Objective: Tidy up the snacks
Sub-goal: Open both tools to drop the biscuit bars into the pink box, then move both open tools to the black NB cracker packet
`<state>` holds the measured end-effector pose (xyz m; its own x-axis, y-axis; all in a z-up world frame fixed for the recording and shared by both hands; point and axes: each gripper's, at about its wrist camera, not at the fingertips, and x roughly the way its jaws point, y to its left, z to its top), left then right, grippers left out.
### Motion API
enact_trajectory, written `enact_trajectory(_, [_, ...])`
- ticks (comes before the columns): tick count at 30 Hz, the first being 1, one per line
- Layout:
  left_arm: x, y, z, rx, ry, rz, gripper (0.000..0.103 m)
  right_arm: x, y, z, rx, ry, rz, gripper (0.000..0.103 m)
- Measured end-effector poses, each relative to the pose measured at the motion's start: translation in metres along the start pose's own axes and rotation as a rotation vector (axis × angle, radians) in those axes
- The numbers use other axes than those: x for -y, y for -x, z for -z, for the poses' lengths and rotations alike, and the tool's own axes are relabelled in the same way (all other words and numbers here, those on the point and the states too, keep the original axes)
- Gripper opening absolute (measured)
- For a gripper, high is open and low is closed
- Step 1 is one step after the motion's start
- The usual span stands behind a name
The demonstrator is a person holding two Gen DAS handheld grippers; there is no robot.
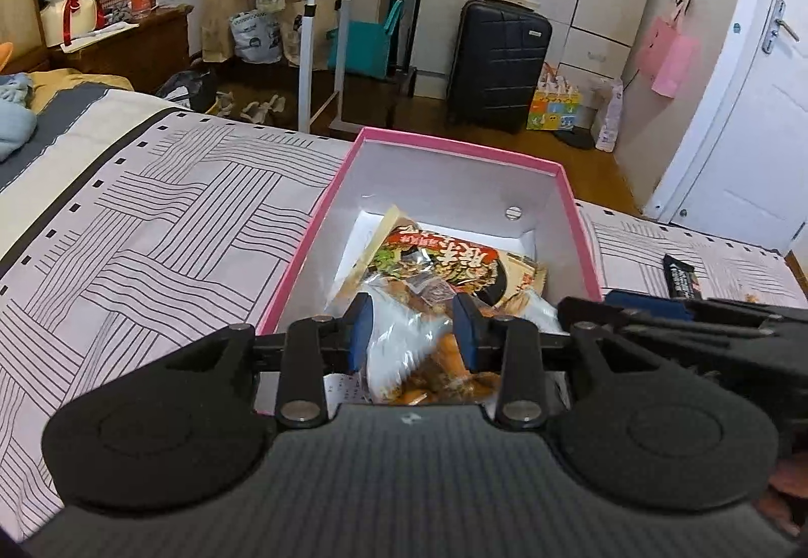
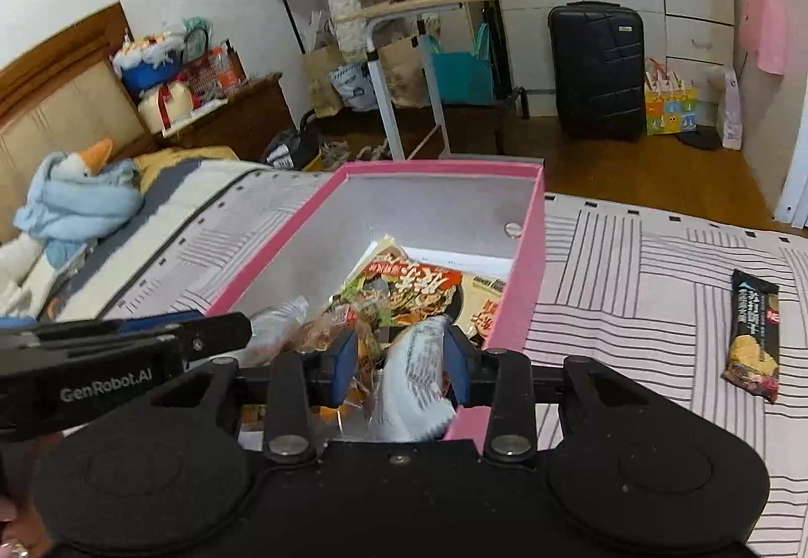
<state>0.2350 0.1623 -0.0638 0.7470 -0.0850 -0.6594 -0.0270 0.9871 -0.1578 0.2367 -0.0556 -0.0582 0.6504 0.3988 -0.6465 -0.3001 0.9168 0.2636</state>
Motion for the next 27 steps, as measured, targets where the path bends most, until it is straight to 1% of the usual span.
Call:
enact_trajectory(2, [0.003, 0.006, 0.0, 0.0, -0.003, 0.016, 0.034, 0.006, 0.022, -0.001, 0.018, 0.003, 0.007, 0.042])
enact_trajectory(3, [0.004, 0.01, -0.001, 0.003, 0.0, 0.03, 0.034, 0.01, 0.032, -0.001, 0.035, 0.007, 0.029, 0.042])
enact_trajectory(5, [0.008, 0.022, -0.003, 0.007, 0.004, 0.065, 0.034, 0.017, 0.063, -0.001, 0.084, 0.033, 0.13, 0.043])
enact_trajectory(6, [0.01, 0.028, -0.003, 0.01, 0.005, 0.083, 0.035, 0.022, 0.076, -0.001, 0.098, 0.037, 0.155, 0.043])
enact_trajectory(8, [0.019, 0.041, -0.006, 0.013, 0.0, 0.116, 0.036, 0.039, 0.108, -0.003, 0.125, 0.007, 0.155, 0.043])
enact_trajectory(10, [0.03, 0.053, -0.008, 0.018, -0.022, 0.144, 0.039, 0.055, 0.132, -0.007, 0.132, -0.02, 0.157, 0.043])
enact_trajectory(12, [0.045, 0.063, -0.011, 0.011, -0.052, 0.17, 0.039, 0.07, 0.156, -0.009, 0.143, -0.017, 0.172, 0.043])
enact_trajectory(15, [0.074, 0.071, -0.017, 0.002, -0.094, 0.216, 0.04, 0.088, 0.179, -0.01, 0.156, 0.008, 0.196, 0.044])
enact_trajectory(19, [0.118, 0.069, -0.026, 0.001, -0.15, 0.245, 0.041, 0.104, 0.188, -0.005, 0.174, 0.054, 0.233, 0.046])
enact_trajectory(22, [0.149, 0.057, -0.03, -0.02, -0.152, 0.267, 0.041, 0.122, 0.176, 0.001, 0.157, 0.018, 0.22, 0.048])
enact_trajectory(23, [0.16, 0.051, -0.031, -0.009, -0.147, 0.248, 0.041, 0.128, 0.169, 0.002, 0.151, 0.004, 0.212, 0.048])
enact_trajectory(25, [0.183, 0.043, -0.03, 0.055, -0.181, 0.175, 0.042, 0.143, 0.154, 0.005, 0.145, -0.021, 0.205, 0.048])
enact_trajectory(26, [0.194, 0.036, -0.03, 0.077, -0.21, 0.164, 0.042, 0.149, 0.145, 0.006, 0.132, -0.037, 0.202, 0.048])
enact_trajectory(27, [0.204, 0.027, -0.031, 0.07, -0.226, 0.166, 0.042, 0.156, 0.135, 0.006, 0.111, -0.057, 0.195, 0.048])
